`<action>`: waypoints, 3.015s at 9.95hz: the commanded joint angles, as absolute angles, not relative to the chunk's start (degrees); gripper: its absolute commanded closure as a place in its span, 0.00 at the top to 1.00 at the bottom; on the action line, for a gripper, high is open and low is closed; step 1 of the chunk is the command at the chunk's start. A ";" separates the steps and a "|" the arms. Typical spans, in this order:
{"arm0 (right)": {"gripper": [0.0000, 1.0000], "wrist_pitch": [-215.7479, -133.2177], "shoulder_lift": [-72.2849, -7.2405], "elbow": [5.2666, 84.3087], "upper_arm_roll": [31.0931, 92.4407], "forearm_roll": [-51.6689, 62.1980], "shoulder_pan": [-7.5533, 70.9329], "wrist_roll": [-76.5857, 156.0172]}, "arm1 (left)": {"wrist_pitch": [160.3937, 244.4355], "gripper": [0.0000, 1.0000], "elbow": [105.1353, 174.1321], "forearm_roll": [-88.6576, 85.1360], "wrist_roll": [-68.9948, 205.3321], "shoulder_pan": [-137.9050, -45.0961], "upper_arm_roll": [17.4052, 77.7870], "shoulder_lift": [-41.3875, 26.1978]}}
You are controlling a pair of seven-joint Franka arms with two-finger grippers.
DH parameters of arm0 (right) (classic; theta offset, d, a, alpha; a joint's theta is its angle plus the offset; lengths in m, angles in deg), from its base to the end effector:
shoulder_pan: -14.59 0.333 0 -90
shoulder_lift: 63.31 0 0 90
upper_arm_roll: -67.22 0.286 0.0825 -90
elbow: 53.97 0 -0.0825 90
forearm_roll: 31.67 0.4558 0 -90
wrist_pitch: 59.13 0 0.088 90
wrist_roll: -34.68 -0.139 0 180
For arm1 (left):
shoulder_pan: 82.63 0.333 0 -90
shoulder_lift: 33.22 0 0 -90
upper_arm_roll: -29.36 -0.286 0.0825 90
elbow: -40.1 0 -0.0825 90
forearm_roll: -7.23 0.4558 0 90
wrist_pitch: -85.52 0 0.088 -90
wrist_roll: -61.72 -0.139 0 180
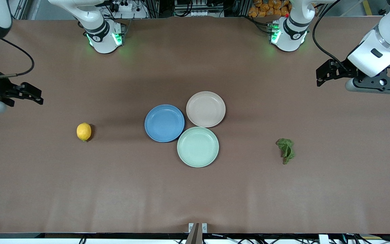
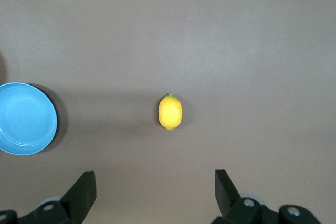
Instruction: Pick lemon and lettuce from blue and beige plates
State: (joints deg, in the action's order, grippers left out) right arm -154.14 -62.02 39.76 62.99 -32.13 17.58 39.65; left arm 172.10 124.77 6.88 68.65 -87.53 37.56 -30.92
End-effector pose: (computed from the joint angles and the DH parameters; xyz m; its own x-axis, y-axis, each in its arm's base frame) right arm 0.6380 -0.0145 0.5204 0.9978 0.0658 -0.0010 0.0658 -0.9978 0.0096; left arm 0.6154 -0.1426 0.5826 0.9941 -0.1078 -0.0078 -0.1077 -0.9941 0.0110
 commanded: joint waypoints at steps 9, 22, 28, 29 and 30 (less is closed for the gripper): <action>1.00 -144.64 -60.94 30.58 63.79 -32.72 16.79 38.73 | 173.85 1.00 125.88 6.70 62.77 -86.93 37.80 -31.63; 1.00 -149.92 -59.45 30.67 63.08 -32.90 16.97 38.38 | 173.58 1.00 126.32 6.70 63.21 -87.02 37.88 -31.72; 1.00 -151.23 -58.66 30.58 62.74 -32.02 16.87 38.38 | 173.58 1.00 126.32 6.79 62.86 -87.11 37.88 -31.72; 1.00 -151.24 -58.48 30.49 62.82 -32.02 16.96 38.38 | 173.58 1.00 126.32 6.79 62.86 -87.11 37.88 -31.72; 1.00 -151.24 -58.13 30.06 62.82 -32.02 16.79 38.38 | 173.58 1.00 126.32 6.79 62.86 -87.11 37.88 -31.64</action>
State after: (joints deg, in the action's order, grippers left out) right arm -151.59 -59.41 32.13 62.54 -32.35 17.26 39.24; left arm 173.19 125.61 6.88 64.26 -87.55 37.65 -30.89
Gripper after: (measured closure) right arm 0.000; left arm 0.000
